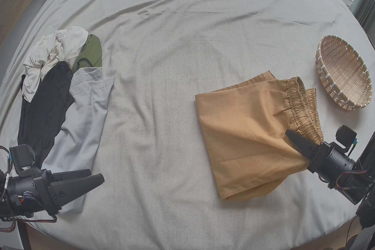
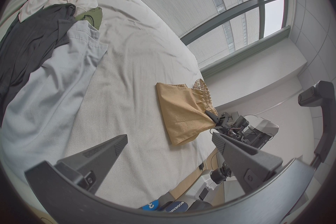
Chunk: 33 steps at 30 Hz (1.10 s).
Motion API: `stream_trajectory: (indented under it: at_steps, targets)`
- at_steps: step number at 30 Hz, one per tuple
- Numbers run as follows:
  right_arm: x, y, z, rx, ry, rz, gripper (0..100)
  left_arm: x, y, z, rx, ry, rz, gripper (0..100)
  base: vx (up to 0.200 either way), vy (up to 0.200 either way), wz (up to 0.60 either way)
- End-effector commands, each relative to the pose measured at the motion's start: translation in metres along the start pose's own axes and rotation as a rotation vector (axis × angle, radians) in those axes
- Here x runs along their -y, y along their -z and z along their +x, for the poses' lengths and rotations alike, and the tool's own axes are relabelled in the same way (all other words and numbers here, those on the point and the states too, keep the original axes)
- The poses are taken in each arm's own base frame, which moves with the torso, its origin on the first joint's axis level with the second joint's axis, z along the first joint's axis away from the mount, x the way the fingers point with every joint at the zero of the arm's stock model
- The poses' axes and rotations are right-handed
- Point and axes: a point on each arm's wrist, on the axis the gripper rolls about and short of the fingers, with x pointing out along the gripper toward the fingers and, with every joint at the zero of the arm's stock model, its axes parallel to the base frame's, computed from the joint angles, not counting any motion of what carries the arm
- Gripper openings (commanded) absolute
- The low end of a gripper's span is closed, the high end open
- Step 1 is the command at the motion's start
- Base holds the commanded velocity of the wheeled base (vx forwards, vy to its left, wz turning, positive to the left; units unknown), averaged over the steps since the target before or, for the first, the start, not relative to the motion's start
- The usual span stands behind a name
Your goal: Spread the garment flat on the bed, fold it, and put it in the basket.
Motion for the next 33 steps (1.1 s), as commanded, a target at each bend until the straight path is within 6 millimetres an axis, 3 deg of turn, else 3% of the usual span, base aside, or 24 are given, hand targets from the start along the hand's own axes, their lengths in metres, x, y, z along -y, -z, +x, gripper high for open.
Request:
stream_trajectory:
  at_steps: [1,12,20,33]
  targets:
    - [-0.019,-0.020,-0.002,0.061,-0.073,-0.025,0,-0.001,0.004,-0.003,0.006,-0.001,0.002,100,0.000,0.000,0.00]
    - [-0.028,-0.043,0.011,0.096,-0.061,-0.048,0,-0.004,0.010,-0.003,0.005,0.002,0.001,100,0.000,0.000,0.00]
    - [-0.037,-0.071,0.013,0.138,-0.063,-0.090,0,-0.005,0.012,-0.003,-0.002,-0.002,-0.009,100,0.000,0.000,0.00]
    - [-0.051,-0.142,0.012,0.306,-0.029,-0.132,0,-0.007,0.015,-0.005,-0.006,-0.005,-0.028,100,0.000,0.000,0.00]
